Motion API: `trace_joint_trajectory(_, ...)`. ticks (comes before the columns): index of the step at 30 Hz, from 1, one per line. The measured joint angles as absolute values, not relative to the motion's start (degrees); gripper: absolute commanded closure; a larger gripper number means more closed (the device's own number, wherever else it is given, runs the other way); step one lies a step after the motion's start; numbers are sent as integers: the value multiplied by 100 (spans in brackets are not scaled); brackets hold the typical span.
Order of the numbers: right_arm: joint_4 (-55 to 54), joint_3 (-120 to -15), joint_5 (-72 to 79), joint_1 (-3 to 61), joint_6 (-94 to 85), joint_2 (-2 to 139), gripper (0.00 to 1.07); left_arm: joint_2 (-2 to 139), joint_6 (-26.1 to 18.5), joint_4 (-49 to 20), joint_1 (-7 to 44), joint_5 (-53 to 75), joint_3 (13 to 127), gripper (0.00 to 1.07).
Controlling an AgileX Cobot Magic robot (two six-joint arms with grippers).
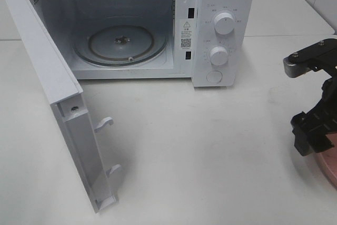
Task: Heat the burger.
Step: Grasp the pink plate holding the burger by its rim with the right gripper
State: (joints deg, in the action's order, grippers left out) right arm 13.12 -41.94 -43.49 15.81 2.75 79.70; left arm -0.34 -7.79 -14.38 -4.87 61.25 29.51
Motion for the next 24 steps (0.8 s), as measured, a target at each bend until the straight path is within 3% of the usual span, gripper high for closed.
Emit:
trace_joint_trajectory(8,1564,-4194,-4320,1581,728,7970,15,-34,-779,-1438,-487,6125,2951,7)
trace_joint_trajectory(16,1507,-4194,-4314,911,762,7970,17,-34,-779,-1438,-487,6125,2951,7)
trace_joint_trajectory(24,1220,-4188,-4240,785,619,8325,19,-34,-779,-1438,-487,6125,2951,7)
